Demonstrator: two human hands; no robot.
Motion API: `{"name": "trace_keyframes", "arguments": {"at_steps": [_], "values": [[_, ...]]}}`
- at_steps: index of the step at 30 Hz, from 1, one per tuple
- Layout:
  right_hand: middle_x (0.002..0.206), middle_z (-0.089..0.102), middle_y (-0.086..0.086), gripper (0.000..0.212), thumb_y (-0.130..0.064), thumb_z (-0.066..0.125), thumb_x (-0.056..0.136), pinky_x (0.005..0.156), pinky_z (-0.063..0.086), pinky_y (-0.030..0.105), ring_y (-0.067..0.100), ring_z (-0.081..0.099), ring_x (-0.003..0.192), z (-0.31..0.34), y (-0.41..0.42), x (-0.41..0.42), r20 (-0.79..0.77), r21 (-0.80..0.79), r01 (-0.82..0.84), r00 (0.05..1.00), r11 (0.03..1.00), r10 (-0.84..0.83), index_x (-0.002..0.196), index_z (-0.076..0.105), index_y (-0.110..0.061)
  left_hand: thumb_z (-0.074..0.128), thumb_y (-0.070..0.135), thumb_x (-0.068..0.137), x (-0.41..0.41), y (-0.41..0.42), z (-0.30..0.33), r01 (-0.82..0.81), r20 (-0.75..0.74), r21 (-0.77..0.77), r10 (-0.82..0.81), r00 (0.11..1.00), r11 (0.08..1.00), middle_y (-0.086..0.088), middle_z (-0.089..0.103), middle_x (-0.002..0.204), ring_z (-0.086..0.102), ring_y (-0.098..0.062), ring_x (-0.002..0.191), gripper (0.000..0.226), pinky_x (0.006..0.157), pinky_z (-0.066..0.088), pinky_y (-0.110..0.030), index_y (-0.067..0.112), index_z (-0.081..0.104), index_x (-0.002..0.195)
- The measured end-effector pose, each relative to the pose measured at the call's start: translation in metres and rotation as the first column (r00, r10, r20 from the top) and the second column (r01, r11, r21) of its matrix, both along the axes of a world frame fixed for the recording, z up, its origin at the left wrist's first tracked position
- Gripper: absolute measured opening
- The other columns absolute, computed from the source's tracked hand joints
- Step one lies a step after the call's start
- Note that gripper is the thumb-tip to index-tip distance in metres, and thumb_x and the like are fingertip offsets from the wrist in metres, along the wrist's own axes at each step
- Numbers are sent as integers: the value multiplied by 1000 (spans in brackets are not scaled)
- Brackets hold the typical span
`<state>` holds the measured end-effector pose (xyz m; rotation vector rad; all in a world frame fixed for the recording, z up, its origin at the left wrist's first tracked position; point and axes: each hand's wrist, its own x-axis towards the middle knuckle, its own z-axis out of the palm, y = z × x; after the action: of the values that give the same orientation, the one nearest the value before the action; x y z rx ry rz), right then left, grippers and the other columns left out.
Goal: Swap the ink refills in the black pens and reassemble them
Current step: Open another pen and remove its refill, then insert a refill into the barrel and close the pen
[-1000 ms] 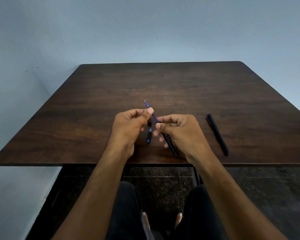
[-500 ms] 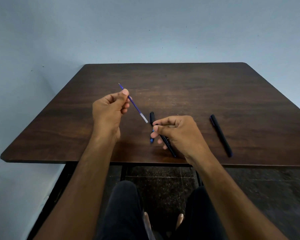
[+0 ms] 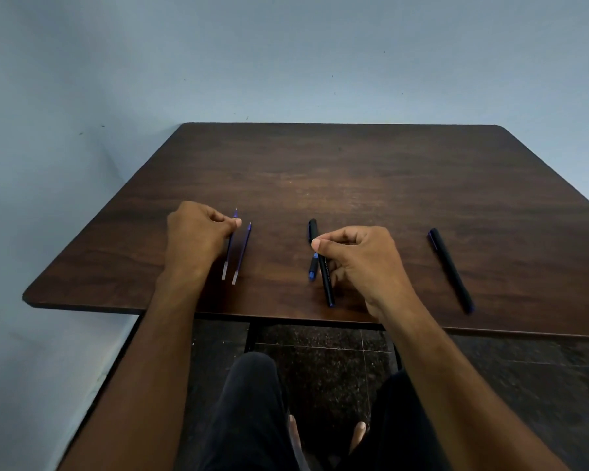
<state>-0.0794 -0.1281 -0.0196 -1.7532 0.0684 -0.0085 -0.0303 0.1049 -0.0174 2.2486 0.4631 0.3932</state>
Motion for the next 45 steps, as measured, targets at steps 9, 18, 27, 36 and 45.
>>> {"name": "trace_keyframes", "arguments": {"at_steps": [9, 18, 27, 36, 45], "values": [[65, 76, -3, 7, -19, 81, 86, 55, 61, 33, 13, 63, 48, -4, -1, 2, -19, -35, 6, 1000, 999, -7, 79, 79, -18, 86, 34, 77, 2, -4, -8, 6, -114, 24, -3, 993, 1000, -1, 71, 75, 66, -11, 67, 17, 51, 44, -21, 21, 77, 72], [62, 75, -3, 7, -18, 81, 87, 56, 61, 33, 14, 64, 49, -6, 0, 3, -17, -25, 1, 1000, 1000, -2, 81, 79, -16, 85, 37, 77, 2, 0, -15, 9, -47, 1, -9, 999, 1000, 3, 71, 67, 67, -9, 64, 20, 64, 57, -28, 24, 75, 66], [75, 77, 17, 8, -15, 81, 86, 58, 63, 42, 27, 66, 55, -8, -3, 7, -28, 51, 33, 999, 998, -32, 84, 78, -9, 81, 42, 80, -11, -28, -6, 194, 148, -41, -186, 971, 980, 15, 74, 75, 68, 5, 75, 14, 72, 53, -18, 29, 77, 77], [61, 72, 9, 10, -12, 82, 85, 50, 59, 37, 24, 63, 53, -8, -12, 10, -6, 156, 91, 996, 984, -91, 84, 76, -4, 74, 39, 87, -36, -73, 0, 482, 116, -237, -468, 876, 843, 15, 77, 83, 70, 2, 78, 12, 72, 52, -23, 28, 78, 86], [74, 79, 11, 17, -14, 82, 85, 50, 61, 32, 24, 73, 58, -2, -22, 8, 38, 231, 124, 990, 965, -136, 93, 73, -2, 80, 30, 83, -45, -106, -6, 547, 117, -289, -538, 835, 786, 8, 79, 88, 74, -3, 88, 25, 87, 60, -41, 23, 77, 107]]}}
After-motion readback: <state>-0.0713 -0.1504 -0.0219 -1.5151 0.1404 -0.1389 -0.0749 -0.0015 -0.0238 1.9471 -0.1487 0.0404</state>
